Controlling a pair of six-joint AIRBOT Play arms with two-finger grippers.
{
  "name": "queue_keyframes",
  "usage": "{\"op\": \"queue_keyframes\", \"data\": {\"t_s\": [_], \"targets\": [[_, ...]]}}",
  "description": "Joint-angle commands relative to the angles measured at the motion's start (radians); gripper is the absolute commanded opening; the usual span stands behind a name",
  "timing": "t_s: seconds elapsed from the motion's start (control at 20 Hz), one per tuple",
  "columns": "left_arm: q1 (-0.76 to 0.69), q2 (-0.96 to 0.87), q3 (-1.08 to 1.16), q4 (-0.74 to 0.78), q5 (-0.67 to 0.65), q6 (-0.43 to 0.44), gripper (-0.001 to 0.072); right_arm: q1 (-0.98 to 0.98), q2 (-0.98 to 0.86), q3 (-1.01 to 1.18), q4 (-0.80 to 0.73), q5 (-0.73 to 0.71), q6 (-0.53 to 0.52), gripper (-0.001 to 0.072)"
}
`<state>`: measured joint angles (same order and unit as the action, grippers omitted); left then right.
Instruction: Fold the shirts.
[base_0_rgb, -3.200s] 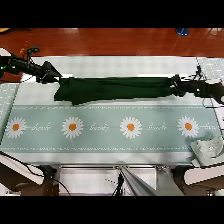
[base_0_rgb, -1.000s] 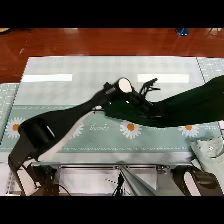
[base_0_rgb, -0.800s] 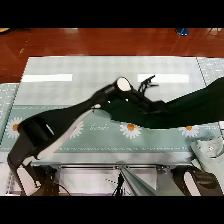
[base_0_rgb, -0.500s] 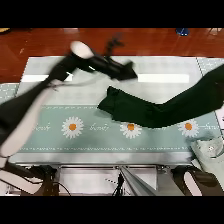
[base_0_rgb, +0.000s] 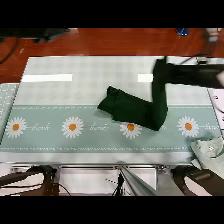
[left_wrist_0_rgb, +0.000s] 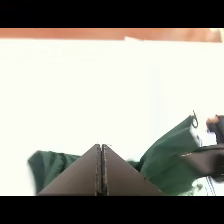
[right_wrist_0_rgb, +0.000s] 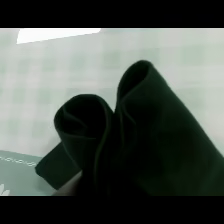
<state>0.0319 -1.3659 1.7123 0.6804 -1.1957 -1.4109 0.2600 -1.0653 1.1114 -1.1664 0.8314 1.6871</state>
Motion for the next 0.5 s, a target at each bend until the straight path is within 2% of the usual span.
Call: {"op": "queue_keyframes", "data": {"t_s": [0.0, 0.15, 0.2, 0.25, 0.3, 0.45], "targets": [[0.072, 0.067, 0.001, 0.009, -0.045, 0.0, 0.0023, 0.19, -0.195, 0.001, 0.007, -0.214, 0.082, 0.0025], [0.071, 0.092, 0.001, 0.009, -0.056, 0.0, 0.0023, 0.303, -0.329, 0.001, 0.047, -0.32, 0.15, 0.0028], [0.071, 0.096, 0.001, 0.008, -0.06, 0.0, 0.0023, 0.333, -0.365, 0.001, 0.091, -0.364, 0.15, 0.0122], [0.072, 0.098, 0.001, 0.009, -0.065, 0.001, 0.0023, 0.352, -0.389, 0.001, 0.132, -0.399, 0.15, 0.031], [0.072, 0.098, 0.001, 0.009, -0.068, 0.003, 0.0023, 0.36, -0.399, 0.001, 0.151, -0.414, 0.149, 0.0451], [0.074, 0.098, 0.001, 0.011, -0.073, 0.009, 0.0023, 0.298, -0.349, 0.001, 0.099, -0.317, 0.142, 0.0453]]}}
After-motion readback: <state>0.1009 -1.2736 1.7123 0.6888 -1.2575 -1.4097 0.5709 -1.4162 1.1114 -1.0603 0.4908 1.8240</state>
